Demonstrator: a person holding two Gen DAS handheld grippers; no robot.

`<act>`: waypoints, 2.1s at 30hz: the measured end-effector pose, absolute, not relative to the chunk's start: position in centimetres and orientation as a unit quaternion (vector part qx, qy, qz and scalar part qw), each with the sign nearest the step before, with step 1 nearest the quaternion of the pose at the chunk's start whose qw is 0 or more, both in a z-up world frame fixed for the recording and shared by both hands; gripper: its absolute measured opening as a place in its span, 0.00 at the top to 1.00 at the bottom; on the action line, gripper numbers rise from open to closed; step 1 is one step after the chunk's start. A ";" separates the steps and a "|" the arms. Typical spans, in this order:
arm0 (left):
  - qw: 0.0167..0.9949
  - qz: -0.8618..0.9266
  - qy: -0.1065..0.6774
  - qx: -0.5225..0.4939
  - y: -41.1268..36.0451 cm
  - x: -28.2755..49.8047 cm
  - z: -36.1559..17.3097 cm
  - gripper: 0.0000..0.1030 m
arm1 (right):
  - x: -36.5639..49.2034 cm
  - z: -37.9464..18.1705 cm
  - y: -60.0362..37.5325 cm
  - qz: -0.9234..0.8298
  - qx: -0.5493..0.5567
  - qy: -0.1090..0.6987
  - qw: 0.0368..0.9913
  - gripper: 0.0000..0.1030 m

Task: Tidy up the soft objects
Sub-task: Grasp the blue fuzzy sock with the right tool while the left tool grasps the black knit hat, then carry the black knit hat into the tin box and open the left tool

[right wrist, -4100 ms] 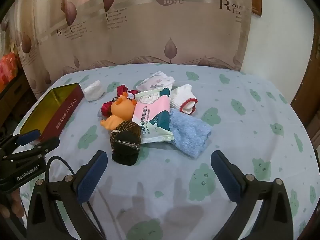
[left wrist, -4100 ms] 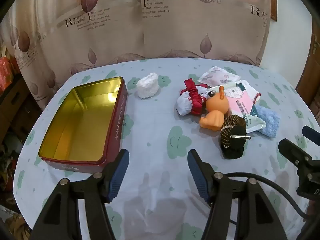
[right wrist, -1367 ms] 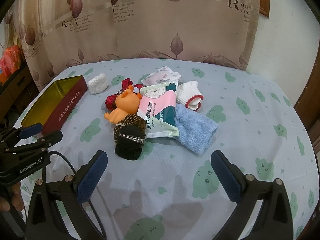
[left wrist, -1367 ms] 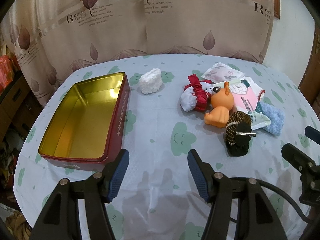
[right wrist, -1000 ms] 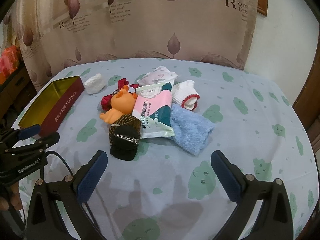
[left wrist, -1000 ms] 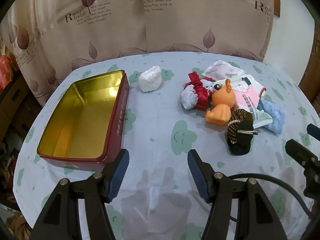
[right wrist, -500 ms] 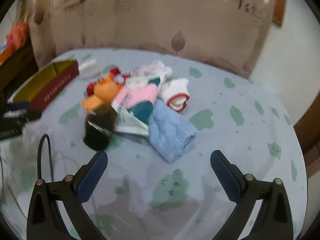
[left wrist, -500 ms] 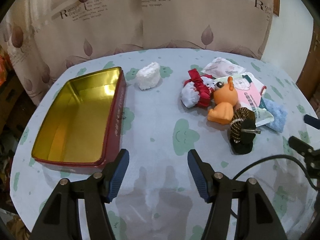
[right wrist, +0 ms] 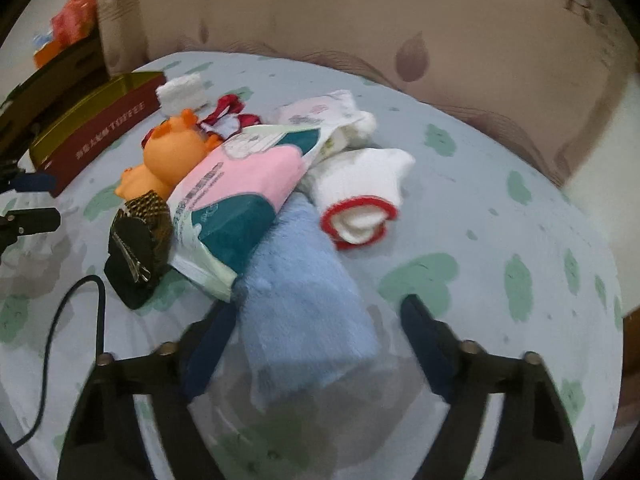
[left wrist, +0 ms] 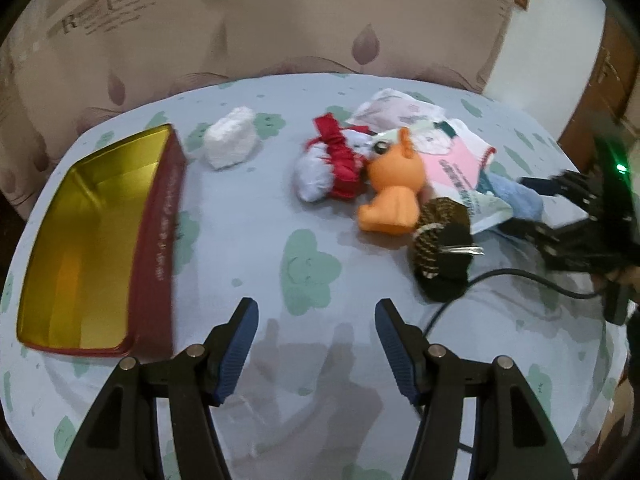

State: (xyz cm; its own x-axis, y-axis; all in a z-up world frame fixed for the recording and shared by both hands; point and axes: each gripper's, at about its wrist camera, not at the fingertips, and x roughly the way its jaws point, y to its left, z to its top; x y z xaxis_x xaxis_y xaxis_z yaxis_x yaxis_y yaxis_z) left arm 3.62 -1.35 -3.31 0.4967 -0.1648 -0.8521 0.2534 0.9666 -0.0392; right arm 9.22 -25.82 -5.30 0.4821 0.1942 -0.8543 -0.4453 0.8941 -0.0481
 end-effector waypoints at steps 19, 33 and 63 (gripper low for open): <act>0.828 -0.233 0.507 0.056 -9.3 4.8 -5.0 0.40 | 3.2 -6.6 -32.2 0.105 -0.041 0.454 0.884 0.77; 0.840 -0.228 0.487 0.070 -12.4 6.9 -7.3 0.40 | 3.5 -7.0 -32.1 0.111 -0.038 0.458 0.881 0.73; 0.874 -0.181 0.438 0.107 -7.7 3.8 -2.4 0.73 | 3.6 -7.0 -32.1 0.111 -0.040 0.457 0.881 0.72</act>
State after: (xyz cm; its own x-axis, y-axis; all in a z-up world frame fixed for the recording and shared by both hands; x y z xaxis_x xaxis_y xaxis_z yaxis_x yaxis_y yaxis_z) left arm 3.84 -7.71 -2.43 0.5506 -0.2230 -0.8044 0.4097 0.9118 0.0277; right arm 3.56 -32.08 -6.95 0.5570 0.1588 -0.8152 -0.2320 0.9722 0.0309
